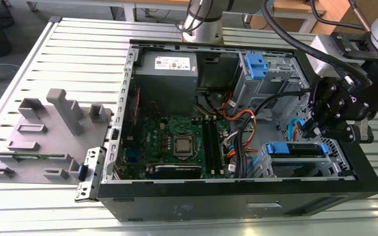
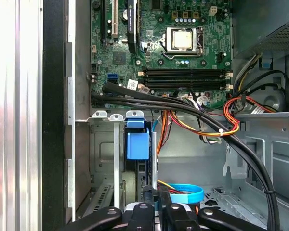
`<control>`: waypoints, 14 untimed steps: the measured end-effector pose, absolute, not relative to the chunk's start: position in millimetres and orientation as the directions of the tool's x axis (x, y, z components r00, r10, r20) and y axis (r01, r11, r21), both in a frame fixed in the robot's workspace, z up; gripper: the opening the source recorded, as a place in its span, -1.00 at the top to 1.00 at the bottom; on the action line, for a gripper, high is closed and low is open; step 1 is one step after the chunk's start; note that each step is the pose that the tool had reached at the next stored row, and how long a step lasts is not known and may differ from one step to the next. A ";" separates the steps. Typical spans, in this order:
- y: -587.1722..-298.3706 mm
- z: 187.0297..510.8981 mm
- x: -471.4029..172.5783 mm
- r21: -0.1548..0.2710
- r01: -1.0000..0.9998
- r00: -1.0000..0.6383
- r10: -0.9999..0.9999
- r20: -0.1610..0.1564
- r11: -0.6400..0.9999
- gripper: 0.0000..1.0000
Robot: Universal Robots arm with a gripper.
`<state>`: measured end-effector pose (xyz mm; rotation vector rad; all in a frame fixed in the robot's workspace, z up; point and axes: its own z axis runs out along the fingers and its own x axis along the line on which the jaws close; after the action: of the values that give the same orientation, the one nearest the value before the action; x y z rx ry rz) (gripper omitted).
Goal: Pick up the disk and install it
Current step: 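Insert the first disk wire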
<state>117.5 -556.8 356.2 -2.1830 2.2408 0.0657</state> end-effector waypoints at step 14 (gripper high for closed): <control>-556.8 355.8 117.1 0.021 -0.999 -0.027 -0.999 -0.038 0.026 0.68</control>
<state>117.1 -556.8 355.8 -2.1828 2.2407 0.0656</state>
